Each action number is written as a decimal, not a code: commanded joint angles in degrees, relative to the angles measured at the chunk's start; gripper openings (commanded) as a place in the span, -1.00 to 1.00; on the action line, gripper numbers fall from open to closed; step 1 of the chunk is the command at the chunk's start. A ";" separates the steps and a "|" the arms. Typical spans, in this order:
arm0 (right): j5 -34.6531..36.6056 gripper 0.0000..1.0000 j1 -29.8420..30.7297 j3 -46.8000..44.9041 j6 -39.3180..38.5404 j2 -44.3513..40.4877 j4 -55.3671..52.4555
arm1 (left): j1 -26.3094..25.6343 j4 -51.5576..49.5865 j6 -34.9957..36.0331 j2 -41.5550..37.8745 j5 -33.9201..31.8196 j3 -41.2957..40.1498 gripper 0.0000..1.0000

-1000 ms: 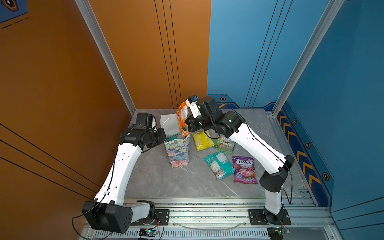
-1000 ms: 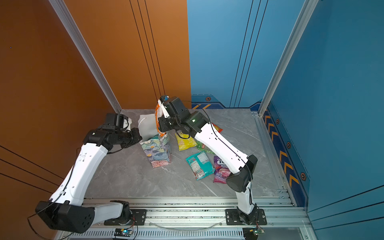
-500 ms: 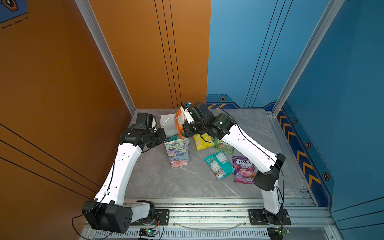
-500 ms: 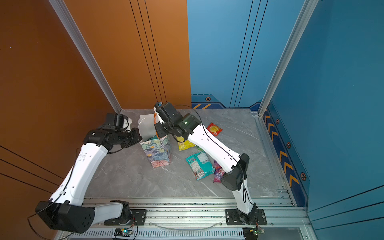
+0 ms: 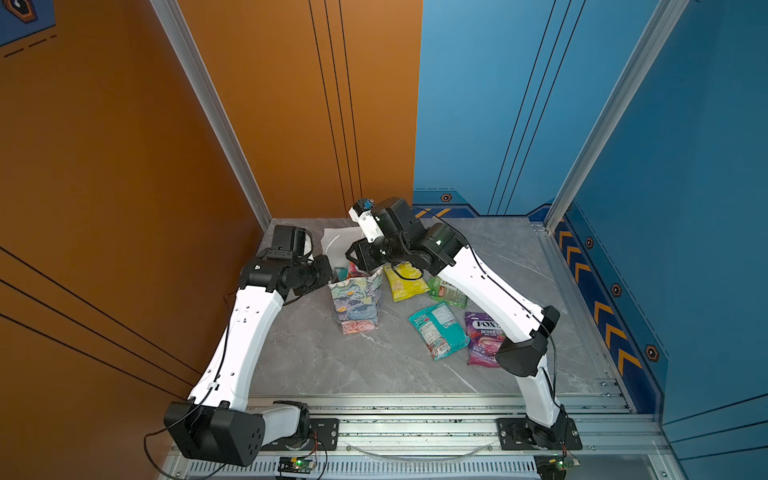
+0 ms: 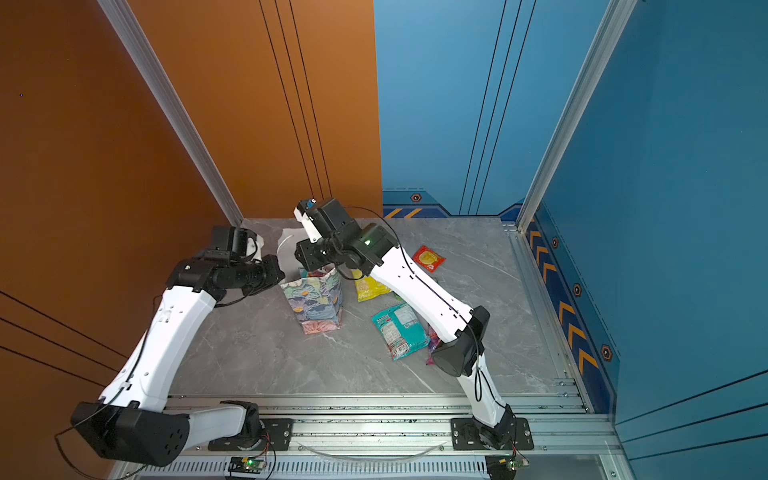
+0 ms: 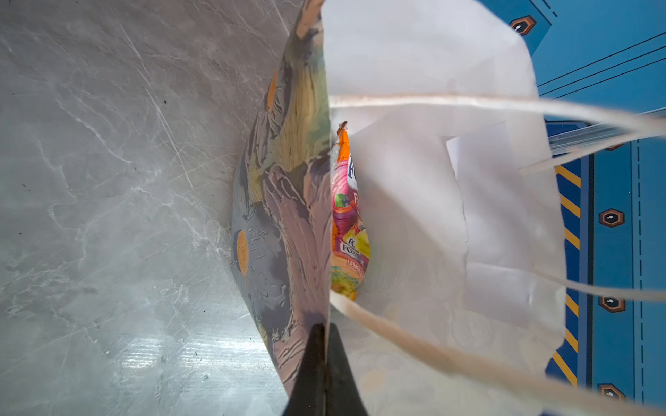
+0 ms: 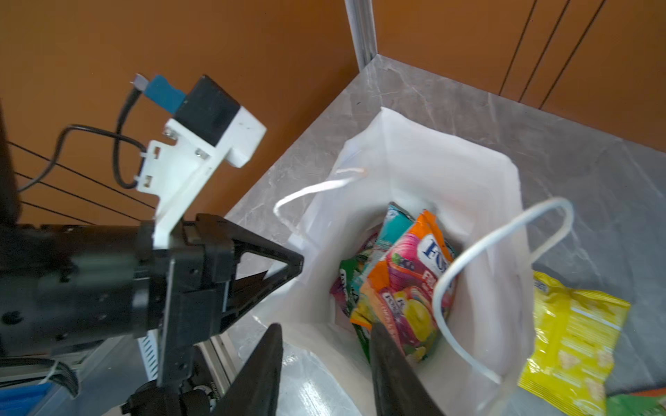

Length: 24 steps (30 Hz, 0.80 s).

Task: Place the snacks into the paper bag
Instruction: Place the snack in the paper bag, then pick up the snack at the center of the table.

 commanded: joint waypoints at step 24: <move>-13.34 0.36 -25.42 -71.42 9.69 -35.77 20.19 | 1.36 2.48 -0.33 -1.80 3.17 -2.49 -1.00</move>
